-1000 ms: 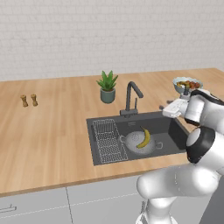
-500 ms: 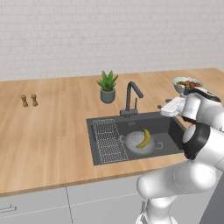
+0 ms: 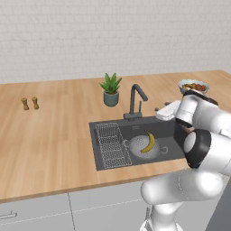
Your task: Put the colander in the sink, put the banana in the colander, and turn on the sink faucet and pour water over the colander.
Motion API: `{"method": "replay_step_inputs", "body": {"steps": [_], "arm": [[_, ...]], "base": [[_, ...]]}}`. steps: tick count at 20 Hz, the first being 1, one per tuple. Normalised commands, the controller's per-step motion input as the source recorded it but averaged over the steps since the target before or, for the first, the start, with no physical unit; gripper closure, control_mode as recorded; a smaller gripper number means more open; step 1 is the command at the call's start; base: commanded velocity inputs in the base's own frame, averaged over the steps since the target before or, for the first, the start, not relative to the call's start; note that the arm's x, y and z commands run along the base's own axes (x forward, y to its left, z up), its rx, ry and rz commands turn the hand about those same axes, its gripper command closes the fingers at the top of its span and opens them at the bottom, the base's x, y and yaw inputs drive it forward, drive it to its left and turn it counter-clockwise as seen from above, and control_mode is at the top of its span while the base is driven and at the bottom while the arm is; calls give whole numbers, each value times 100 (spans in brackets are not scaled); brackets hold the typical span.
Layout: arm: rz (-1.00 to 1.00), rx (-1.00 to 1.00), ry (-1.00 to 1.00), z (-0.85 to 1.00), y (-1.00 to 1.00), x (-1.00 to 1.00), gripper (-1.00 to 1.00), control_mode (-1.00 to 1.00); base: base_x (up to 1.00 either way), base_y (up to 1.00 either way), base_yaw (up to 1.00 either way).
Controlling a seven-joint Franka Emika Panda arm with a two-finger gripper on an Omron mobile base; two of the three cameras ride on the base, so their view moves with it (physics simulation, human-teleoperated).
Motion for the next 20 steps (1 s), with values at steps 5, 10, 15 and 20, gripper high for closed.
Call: {"method": "replay_step_inputs", "body": {"steps": [5,10,15,20], "arm": [[-5,0,0,-7,16,28,-100,-100],[0,0,0,-10,-2,37,-100,-100],[0,0,0,-18,-14,23,-100,-100],[0,0,0,-18,0,12,-100,-100]], "base": [[0,0,0],[0,0,0],[0,0,0],[0,0,0]]}}
